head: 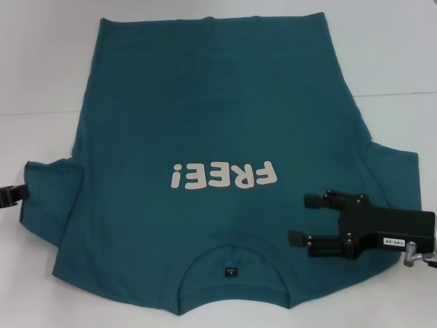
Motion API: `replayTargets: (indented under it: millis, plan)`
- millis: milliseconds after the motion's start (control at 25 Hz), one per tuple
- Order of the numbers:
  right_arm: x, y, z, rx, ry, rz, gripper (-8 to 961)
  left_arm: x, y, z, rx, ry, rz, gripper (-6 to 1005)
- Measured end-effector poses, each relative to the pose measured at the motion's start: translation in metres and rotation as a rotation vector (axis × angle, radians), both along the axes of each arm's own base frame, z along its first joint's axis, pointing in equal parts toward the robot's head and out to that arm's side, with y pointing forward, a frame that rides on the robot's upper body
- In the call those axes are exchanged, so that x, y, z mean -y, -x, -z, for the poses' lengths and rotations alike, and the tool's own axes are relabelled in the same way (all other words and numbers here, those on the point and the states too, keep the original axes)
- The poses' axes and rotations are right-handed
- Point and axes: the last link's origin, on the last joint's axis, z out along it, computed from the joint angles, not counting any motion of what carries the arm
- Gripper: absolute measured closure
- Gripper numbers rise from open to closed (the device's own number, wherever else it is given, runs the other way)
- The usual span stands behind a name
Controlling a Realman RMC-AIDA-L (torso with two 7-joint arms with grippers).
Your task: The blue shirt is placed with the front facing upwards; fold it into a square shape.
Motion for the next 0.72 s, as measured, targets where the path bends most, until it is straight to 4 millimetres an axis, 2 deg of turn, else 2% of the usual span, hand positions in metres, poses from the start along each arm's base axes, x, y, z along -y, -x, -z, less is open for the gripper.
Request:
replayTargets:
  millis: [720]
  plan:
    - [0.002,-0.002,-0.002,-0.005,-0.003,0.007,12,-0.006,0.003,-0.023,-0.031,-0.012,0.017,998]
